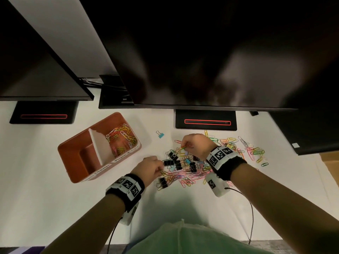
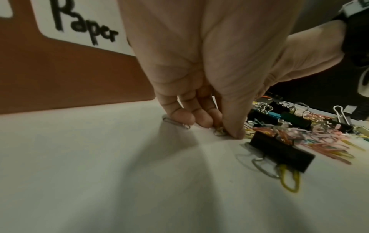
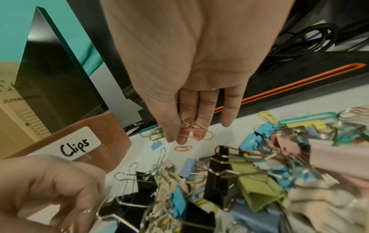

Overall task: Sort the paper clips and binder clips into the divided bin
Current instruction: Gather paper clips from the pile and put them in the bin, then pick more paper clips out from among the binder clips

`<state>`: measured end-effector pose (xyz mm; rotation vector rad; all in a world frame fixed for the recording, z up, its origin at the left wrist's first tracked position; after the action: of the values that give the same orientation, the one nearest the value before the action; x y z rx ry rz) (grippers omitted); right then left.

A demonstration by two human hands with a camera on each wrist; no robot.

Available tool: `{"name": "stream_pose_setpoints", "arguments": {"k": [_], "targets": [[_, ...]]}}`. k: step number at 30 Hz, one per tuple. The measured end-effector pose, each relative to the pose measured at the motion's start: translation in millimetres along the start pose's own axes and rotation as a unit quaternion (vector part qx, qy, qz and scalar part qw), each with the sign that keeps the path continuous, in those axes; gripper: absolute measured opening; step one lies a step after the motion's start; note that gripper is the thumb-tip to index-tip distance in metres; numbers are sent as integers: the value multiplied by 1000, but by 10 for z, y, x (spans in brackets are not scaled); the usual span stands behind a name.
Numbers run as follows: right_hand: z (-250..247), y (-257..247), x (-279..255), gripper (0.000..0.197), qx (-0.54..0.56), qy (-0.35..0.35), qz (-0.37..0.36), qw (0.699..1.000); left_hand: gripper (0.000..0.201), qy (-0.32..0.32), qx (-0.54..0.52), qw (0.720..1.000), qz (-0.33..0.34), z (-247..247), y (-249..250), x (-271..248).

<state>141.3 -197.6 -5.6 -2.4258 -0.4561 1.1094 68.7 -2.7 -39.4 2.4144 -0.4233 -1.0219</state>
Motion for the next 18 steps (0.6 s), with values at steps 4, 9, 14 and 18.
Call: {"name": "stream_pose_setpoints", "arguments": {"k": [4, 9, 14, 18], "targets": [[-11, -1, -8, 18, 16, -3, 9, 1000, 12, 13, 15, 1000, -3, 41, -16, -31], [-1, 26, -71, 16, -3, 3, 10, 1000, 11, 22, 23, 999, -7, 91, -5, -75], [-35, -69, -150, 18, -17, 29, -12, 999, 11, 64, -18, 998, 8, 31, -36, -229], [-154, -481, -150, 20, -16, 48, -83, 995, 3, 153, -62, 986, 36, -292, -15, -625]]}}
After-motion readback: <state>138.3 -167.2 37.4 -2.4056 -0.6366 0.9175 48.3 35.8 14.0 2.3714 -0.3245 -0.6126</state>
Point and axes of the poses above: each hand's wrist, its own x-axis towards the middle knuckle, its own z-axis out of the palm, y = z × x, the point moved 3 cm from there along x, towards the middle knuckle, and after that the axes turned 10 degrees about -y, right-handed, at the moved point
